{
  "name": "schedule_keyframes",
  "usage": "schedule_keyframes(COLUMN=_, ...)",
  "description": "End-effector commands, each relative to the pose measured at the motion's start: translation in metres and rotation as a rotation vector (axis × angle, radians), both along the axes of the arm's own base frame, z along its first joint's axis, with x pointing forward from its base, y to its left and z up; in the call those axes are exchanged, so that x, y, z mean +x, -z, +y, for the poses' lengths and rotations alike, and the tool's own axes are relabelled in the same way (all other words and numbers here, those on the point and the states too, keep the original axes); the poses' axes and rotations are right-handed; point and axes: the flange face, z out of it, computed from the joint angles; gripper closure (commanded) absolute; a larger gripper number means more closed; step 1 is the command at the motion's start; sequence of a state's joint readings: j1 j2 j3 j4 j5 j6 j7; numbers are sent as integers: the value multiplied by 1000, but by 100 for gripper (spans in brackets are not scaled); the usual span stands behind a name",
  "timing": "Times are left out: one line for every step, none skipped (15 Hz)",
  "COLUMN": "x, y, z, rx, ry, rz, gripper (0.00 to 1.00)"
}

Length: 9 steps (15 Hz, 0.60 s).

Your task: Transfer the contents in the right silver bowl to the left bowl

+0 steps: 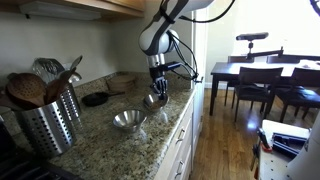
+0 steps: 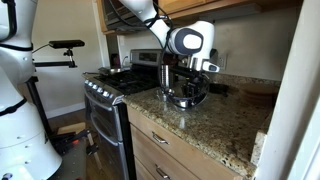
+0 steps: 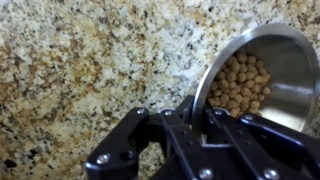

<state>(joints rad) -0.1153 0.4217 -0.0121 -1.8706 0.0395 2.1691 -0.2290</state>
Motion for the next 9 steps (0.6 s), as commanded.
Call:
schedule_keyframes(x=-5, y=-11, z=2, rx=-8, ry=-35, rz=19, gripper=93)
schedule_keyframes(x=-5, y=-16, z=0, rx=-19, ry=-36, rz=14, gripper=92)
schedule_keyframes(x=-5, y=-19, z=-1, rx=-26, ry=-38, rz=11, gripper=92)
schedule_keyframes(x=-4, y=-24, z=-3, rx=-38, ry=-42, rz=6, gripper=92)
schedule_keyframes(x=-4, y=-26, z=-4, rx=-48, ry=-45, rz=3, gripper=92)
schedule_keyframes(x=-3, y=-29, z=-5, rx=-56, ry=-50, rz=-1, gripper=92)
schedule_keyframes(x=-2, y=-31, z=-6, rx=-62, ry=-54, rz=-4, gripper=93)
schedule_keyframes(x=-1, y=-34, z=-7, rx=-69, ry=-58, rz=-8, gripper=92)
schedule_keyframes(x=-1, y=-35, z=-7, rx=-73, ry=-61, rz=-10, gripper=93)
